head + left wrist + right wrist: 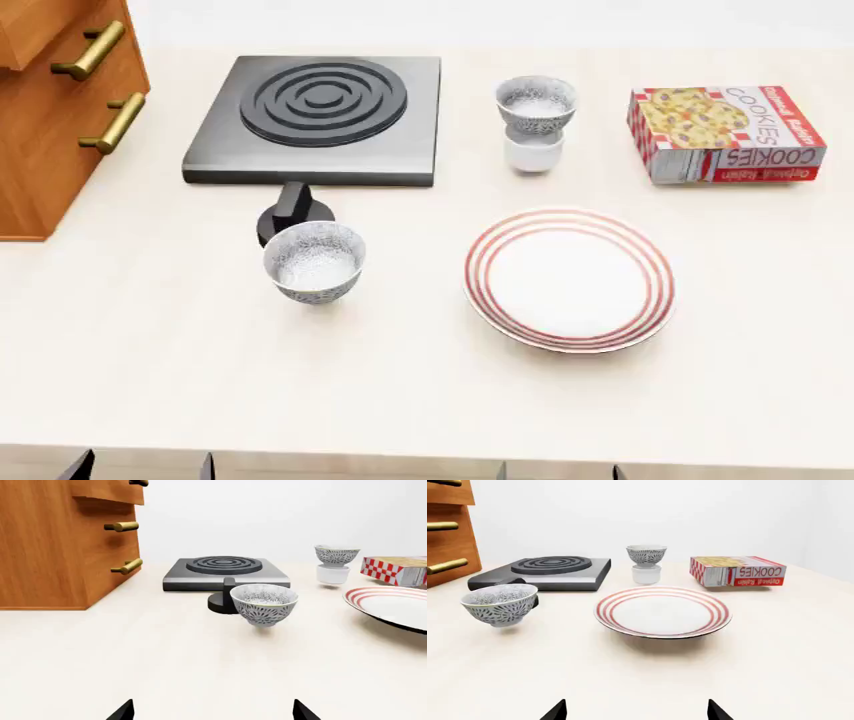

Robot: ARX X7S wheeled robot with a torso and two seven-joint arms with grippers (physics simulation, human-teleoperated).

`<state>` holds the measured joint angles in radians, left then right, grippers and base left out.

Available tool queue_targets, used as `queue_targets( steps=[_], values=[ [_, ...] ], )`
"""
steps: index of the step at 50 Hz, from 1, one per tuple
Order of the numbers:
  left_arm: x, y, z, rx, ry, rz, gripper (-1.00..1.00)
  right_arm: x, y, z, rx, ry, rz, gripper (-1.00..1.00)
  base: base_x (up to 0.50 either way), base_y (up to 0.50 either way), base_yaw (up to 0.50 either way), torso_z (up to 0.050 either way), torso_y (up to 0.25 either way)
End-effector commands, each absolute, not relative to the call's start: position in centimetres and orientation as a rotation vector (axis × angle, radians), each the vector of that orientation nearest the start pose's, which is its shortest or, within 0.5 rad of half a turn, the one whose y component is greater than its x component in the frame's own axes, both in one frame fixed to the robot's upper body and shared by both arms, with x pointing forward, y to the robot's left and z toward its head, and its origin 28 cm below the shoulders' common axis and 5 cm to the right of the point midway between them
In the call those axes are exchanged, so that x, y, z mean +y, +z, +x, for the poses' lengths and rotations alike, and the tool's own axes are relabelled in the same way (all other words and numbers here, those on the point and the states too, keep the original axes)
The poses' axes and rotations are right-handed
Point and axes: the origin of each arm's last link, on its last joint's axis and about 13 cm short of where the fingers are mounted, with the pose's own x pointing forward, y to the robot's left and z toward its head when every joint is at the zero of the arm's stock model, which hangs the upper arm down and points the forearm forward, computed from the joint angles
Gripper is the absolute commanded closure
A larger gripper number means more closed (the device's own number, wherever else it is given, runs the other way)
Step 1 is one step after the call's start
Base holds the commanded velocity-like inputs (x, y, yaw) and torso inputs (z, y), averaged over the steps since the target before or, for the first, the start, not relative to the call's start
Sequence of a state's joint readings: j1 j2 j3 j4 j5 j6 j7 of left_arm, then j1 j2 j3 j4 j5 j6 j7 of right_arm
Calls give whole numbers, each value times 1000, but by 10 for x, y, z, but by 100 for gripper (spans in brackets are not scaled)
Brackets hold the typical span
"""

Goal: Pick the akita bowl on the ramekin and place it on the plate.

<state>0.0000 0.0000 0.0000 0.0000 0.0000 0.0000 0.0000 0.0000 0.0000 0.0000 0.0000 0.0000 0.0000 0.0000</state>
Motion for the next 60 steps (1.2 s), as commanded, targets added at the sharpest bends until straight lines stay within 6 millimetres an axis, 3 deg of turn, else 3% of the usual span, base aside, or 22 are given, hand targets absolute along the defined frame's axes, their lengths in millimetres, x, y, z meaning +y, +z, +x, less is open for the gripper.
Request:
queue_targets(
  steps=[1, 14, 30, 32, 43, 60],
  values=[
    [205, 13, 210, 0, 0, 2, -100, -96, 15, 211, -2, 0, 4, -100, 0, 0, 0, 0, 0],
    [207, 42, 198, -91, 1, 68, -100, -99, 38, 202, -73, 8, 4, -100, 0, 0, 0, 0, 0],
    [207, 91, 168, -255, 0, 103, -100, -98, 84, 180, -221, 10, -7, -100, 0, 0, 0, 0, 0],
    [208, 95, 165, -270, 5, 103, -100, -98, 97, 177, -236, 10, -5, -100, 0, 0, 0, 0, 0],
    [209, 112, 153, -338, 24, 102, -100, -100, 109, 166, -301, 4, 7, -100, 0, 0, 0, 0, 0],
    [210, 118, 149, -363, 17, 88, -100, -101, 117, 164, -319, 4, 4, -100, 63, 0, 0, 0, 0]
  ],
)
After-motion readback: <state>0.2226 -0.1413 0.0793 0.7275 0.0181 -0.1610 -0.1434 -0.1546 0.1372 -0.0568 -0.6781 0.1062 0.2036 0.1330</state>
